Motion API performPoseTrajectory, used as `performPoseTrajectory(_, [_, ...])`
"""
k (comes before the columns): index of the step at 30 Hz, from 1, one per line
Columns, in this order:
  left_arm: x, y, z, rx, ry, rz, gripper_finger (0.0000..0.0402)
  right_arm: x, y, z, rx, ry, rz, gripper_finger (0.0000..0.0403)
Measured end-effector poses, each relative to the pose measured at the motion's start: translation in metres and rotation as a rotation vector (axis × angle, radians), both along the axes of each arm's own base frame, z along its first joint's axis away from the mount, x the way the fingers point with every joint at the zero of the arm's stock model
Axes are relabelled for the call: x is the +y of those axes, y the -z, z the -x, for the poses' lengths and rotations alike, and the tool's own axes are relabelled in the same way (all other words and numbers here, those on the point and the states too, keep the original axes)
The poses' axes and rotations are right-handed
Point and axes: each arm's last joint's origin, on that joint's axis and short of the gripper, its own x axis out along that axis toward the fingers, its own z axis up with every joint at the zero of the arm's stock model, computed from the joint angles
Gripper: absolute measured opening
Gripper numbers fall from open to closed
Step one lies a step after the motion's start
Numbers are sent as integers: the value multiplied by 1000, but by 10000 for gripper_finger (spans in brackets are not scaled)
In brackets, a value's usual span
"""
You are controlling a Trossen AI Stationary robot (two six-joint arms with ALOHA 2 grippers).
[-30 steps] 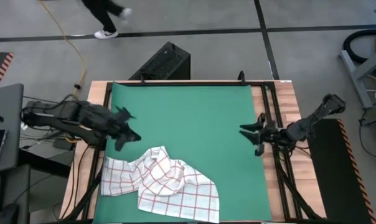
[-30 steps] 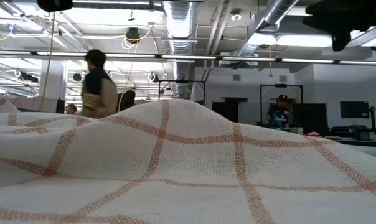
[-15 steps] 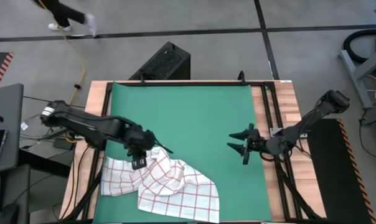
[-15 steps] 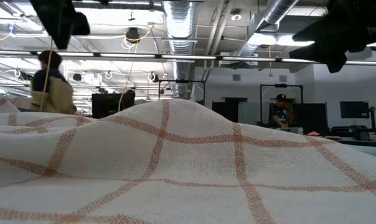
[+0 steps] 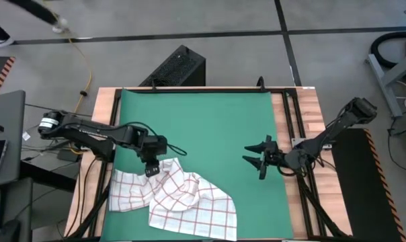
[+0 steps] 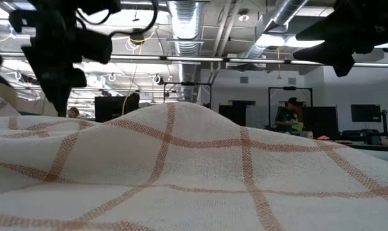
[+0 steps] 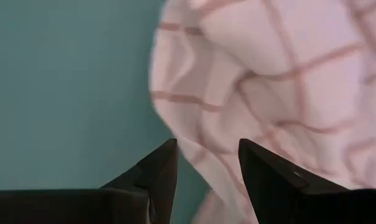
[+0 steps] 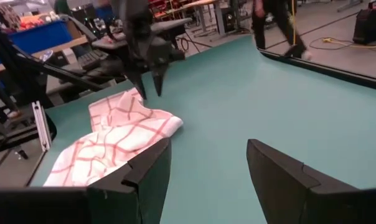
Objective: Roll towel
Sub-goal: Roll the white towel
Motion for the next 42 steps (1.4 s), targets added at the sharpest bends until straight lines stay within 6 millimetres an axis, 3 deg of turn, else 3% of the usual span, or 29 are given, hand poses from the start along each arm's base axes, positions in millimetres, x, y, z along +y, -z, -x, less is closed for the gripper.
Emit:
performPoseTrajectory(9, [-4,29,-9,19,11,-103,159,-3,0,-2,-36,37,-113,234])
performPoseTrajectory(18, [-6,61,-24,117,67,-109,156,-5,0,-3,-36,47,-115,232])
performPoseTrajectory(21, [-5,63,-27,138,58,-99,127,-5,0,-3,-36,46,-116,232])
performPoseTrajectory(26, [-6,52,-36,81,62,-118,20,-5,0,-3,-36,47,-117,232])
performPoseTrajectory(30, [-4,51,-38,80,58,-121,3,-6,0,-3,-38,53,-118,232])
performPoseTrajectory(35, [0,18,-53,8,24,-136,0,-6,-3,-4,-63,51,-132,232])
performPoseTrajectory(42, [15,-77,-79,-176,5,-390,0,-11,-14,-7,-137,69,-92,232])
